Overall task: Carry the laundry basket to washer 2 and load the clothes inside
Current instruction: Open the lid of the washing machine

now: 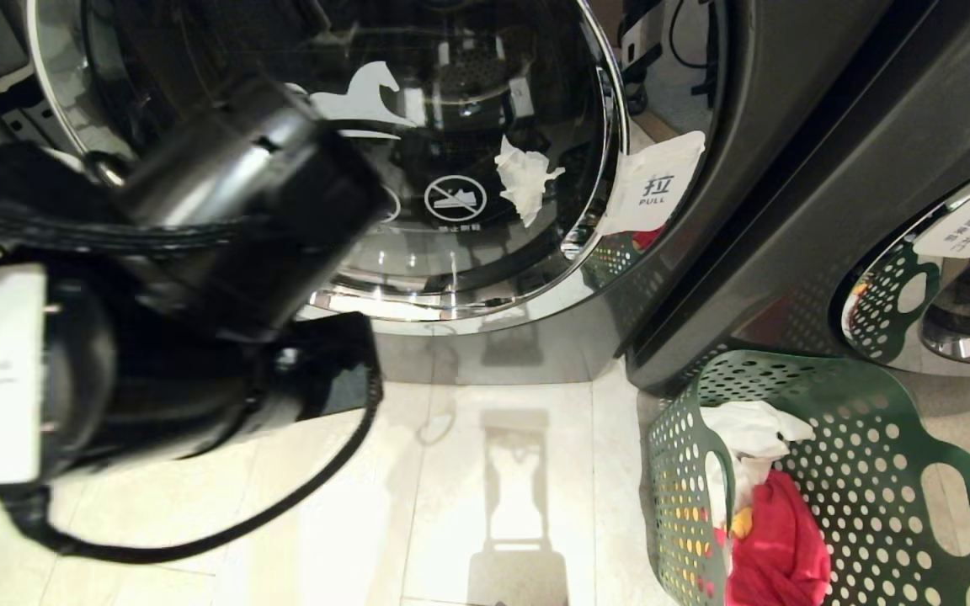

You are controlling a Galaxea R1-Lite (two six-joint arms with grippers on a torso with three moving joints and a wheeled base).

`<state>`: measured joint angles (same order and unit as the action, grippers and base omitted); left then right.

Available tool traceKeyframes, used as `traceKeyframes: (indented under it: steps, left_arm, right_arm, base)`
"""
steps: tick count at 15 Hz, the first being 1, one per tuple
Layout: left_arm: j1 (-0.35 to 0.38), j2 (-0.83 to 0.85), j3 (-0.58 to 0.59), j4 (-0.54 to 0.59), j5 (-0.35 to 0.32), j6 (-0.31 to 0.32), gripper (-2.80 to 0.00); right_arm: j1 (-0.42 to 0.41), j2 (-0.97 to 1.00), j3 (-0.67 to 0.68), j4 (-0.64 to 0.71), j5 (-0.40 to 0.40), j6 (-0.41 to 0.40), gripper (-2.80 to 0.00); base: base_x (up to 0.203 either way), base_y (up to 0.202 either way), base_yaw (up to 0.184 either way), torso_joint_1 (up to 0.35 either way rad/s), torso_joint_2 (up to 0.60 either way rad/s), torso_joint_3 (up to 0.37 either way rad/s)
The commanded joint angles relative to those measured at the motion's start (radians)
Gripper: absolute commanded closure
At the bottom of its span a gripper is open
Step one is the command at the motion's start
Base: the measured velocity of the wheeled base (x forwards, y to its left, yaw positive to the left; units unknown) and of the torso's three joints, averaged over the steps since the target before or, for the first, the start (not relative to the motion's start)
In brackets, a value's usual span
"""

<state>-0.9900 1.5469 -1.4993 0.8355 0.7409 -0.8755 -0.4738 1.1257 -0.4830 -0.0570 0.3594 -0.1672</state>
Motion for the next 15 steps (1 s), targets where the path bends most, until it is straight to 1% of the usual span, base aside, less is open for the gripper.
traceKeyframes:
  steps: [1,3,5,7,8,9,10,11,12,13,14,15]
  left_arm:
    - [0.07,-0.166,0.093,0.003,0.003,-0.005,0.0]
    - [0.197,-0.333,0.231,0.001,0.0,-0.007,0.0]
    - [0.372,-0.516,0.391,0.003,-0.006,-0.017,0.0]
    - [0.502,-0.705,0.543,0.015,-0.008,-0.034,0.0]
    - [0.569,-0.79,0.618,0.032,-0.009,-0.039,0.0]
    - [0.629,-0.857,0.69,0.05,-0.01,-0.043,0.0]
    - [0.662,-0.896,0.742,0.061,-0.01,-0.045,0.0]
    - [0.677,-0.909,0.775,0.06,-0.012,-0.047,0.0]
    - [0.678,-0.905,0.8,0.051,-0.018,-0.047,0.0]
    - [0.678,-0.893,0.828,0.033,-0.021,-0.044,0.0]
    - [0.679,-0.884,0.85,-0.006,-0.024,-0.021,0.0]
    - [0.678,-0.883,0.871,-0.033,-0.031,0.012,0.0]
  right_arm:
    - [0.035,-0.023,0.044,-0.003,0.003,-0.001,0.0]
    - [0.057,-0.036,0.095,-0.004,0.003,-0.002,0.0]
    - [0.073,-0.037,0.142,-0.004,0.003,-0.01,0.0]
    - [0.096,-0.04,0.205,-0.005,0.001,-0.025,0.0]
    - [0.101,-0.05,0.239,-0.005,0.001,-0.059,0.0]
    - [0.103,-0.057,0.276,-0.004,-0.002,-0.111,0.0]
    - [0.104,-0.066,0.317,-0.004,-0.007,-0.166,0.0]
    - [0.103,-0.089,0.373,-0.004,-0.017,-0.223,0.0]
    - [0.103,-0.127,0.429,-0.004,-0.042,-0.258,0.0]
    - [0.104,-0.175,0.461,0.004,-0.084,-0.271,0.0]
    - [0.104,-0.207,0.467,0.02,-0.149,-0.262,0.0]
    - [0.104,-0.231,0.469,0.026,-0.177,-0.204,0.0]
  base:
    - [0.0,0.0,0.0,0.0,0.0,0.0]
    - [0.0,0.0,0.0,0.0,0.0,0.0]
    - [0.0,0.0,0.0,0.0,0.0,0.0]
    - [0.0,0.0,0.0,0.0,0.0,0.0]
    - [0.0,0.0,0.0,0.0,0.0,0.0]
    - [0.0,0.0,0.0,0.0,0.0,0.0]
    - [0.0,0.0,0.0,0.0,0.0,0.0]
    - [0.0,0.0,0.0,0.0,0.0,0.0]
    - [0.0,0.0,0.0,0.0,0.0,0.0]
    - [0.0,0.0,0.0,0.0,0.0,0.0]
    - [0.0,0.0,0.0,0.0,0.0,0.0]
    - [0.0,0.0,0.0,0.0,0.0,0.0]
